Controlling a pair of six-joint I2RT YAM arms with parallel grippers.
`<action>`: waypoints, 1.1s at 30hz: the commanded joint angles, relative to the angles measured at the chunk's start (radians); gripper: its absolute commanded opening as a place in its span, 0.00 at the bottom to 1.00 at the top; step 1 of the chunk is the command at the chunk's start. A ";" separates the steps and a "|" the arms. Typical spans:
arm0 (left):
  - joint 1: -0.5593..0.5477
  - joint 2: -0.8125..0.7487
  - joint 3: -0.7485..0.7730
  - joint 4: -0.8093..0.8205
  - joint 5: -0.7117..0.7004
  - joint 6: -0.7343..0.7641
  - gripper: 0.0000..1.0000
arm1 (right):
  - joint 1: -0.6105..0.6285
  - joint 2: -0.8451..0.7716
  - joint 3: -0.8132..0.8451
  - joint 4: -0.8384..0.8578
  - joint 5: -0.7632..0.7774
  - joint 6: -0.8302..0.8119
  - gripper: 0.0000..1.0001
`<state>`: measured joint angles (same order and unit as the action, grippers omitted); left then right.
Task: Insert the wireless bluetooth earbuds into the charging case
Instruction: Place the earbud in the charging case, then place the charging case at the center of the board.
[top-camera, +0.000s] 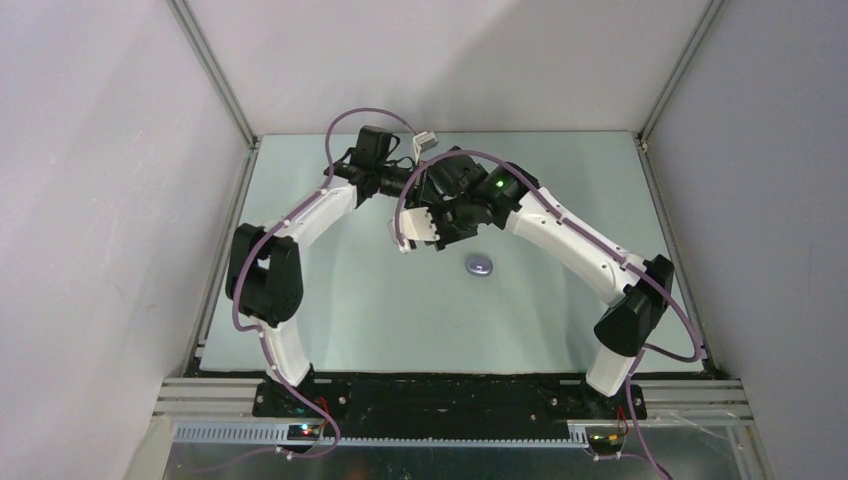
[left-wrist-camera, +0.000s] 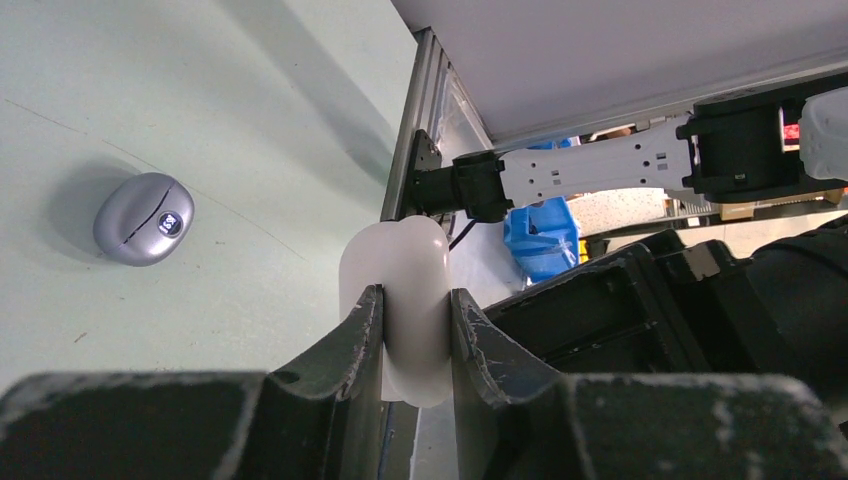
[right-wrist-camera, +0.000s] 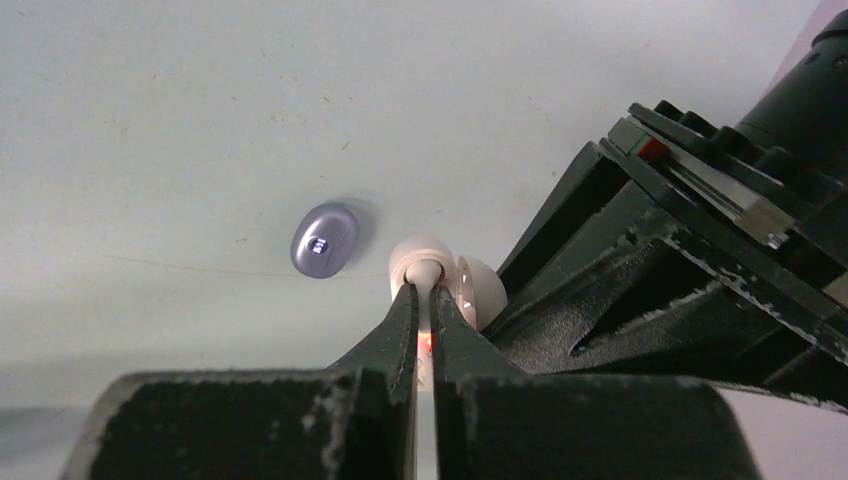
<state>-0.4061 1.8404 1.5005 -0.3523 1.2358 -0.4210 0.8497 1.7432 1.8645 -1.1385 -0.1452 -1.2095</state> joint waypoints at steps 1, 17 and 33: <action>-0.007 -0.003 0.003 0.035 0.051 -0.021 0.00 | 0.002 -0.031 -0.049 0.075 0.022 0.006 0.00; 0.005 0.029 -0.025 0.098 0.054 -0.063 0.00 | -0.025 -0.136 0.011 0.052 -0.071 0.112 0.42; 0.014 0.208 0.100 -0.397 -0.175 0.531 0.00 | -0.370 -0.264 -0.139 0.006 -0.424 0.452 0.43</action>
<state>-0.3958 2.0052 1.5307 -0.5701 1.1488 -0.1623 0.5411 1.4841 1.7496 -1.1065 -0.4522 -0.8787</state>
